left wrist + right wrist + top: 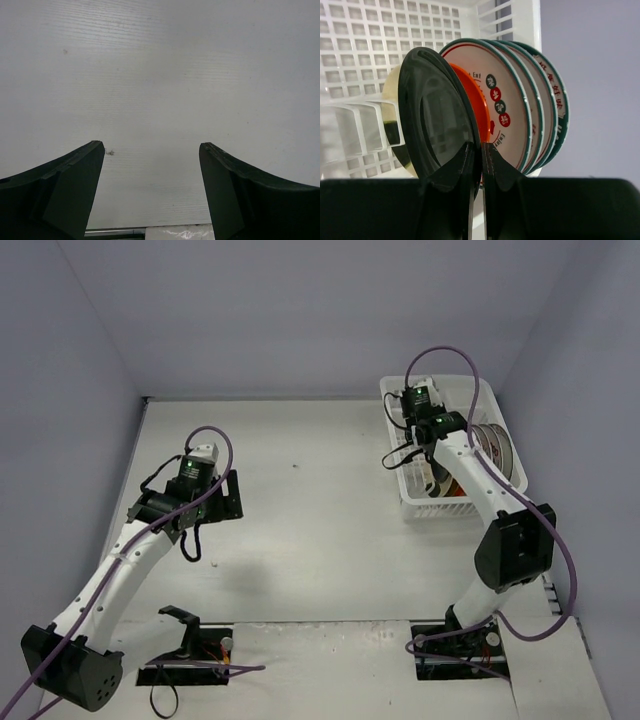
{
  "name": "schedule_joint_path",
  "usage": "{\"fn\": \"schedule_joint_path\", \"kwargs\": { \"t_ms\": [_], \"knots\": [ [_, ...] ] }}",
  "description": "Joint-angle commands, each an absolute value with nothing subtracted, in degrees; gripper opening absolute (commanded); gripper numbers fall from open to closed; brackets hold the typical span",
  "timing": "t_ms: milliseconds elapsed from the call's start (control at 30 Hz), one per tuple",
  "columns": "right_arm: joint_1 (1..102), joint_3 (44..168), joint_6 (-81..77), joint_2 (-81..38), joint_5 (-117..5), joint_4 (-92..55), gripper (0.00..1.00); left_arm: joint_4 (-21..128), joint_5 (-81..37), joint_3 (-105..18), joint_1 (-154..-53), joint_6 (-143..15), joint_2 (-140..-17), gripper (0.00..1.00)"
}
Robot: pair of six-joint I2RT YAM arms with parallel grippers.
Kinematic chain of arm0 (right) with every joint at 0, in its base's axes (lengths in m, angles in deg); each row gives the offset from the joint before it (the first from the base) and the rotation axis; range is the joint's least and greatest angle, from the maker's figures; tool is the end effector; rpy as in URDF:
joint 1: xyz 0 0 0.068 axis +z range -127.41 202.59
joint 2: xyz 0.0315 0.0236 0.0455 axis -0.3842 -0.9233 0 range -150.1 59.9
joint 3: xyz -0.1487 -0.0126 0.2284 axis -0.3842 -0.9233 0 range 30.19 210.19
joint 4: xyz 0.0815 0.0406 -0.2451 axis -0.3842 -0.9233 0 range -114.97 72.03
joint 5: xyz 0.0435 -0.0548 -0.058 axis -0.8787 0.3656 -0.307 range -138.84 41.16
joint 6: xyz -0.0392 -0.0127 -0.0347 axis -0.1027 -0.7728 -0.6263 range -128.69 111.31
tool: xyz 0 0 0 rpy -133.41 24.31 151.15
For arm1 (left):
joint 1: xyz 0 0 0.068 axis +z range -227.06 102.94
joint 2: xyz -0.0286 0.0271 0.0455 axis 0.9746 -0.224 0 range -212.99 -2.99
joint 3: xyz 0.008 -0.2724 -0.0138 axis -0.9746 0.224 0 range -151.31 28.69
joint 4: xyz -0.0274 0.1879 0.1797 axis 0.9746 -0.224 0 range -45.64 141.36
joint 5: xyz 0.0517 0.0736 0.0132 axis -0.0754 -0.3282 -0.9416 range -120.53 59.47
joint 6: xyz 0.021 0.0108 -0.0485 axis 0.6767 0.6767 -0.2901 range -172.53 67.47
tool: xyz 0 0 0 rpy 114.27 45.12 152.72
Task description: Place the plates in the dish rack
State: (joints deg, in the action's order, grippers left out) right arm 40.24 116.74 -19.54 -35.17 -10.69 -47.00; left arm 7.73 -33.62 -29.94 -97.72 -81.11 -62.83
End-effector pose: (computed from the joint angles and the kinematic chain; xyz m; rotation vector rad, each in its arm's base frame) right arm 0.3643 0.0929 0.3374 -0.1712 2.1348 -0.6673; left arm 0.1983 -0.0727 0.3193 -0.1910 2.3727 -0.3539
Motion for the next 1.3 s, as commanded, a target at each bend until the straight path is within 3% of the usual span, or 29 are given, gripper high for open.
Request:
{"fn": "schedule_joint_path", "kwargs": {
  "t_ms": [0,567,1267],
  "knots": [
    [39.99,114.58,-20.46,-35.46,-6.05,-42.41,0.0,7.86,-34.84,-30.11,-97.71,-80.04,-61.44,0.77],
    [40.17,108.07,-14.4,-37.14,-15.0,-38.8,0.0,7.33,-35.01,-30.64,-97.71,-79.87,-60.91,0.77],
    [40.87,108.51,-17.92,-31.86,-10.87,-37.04,0.0,7.51,-34.75,-30.9,-97.8,-79.95,-60.56,0.77]
  ]
}}
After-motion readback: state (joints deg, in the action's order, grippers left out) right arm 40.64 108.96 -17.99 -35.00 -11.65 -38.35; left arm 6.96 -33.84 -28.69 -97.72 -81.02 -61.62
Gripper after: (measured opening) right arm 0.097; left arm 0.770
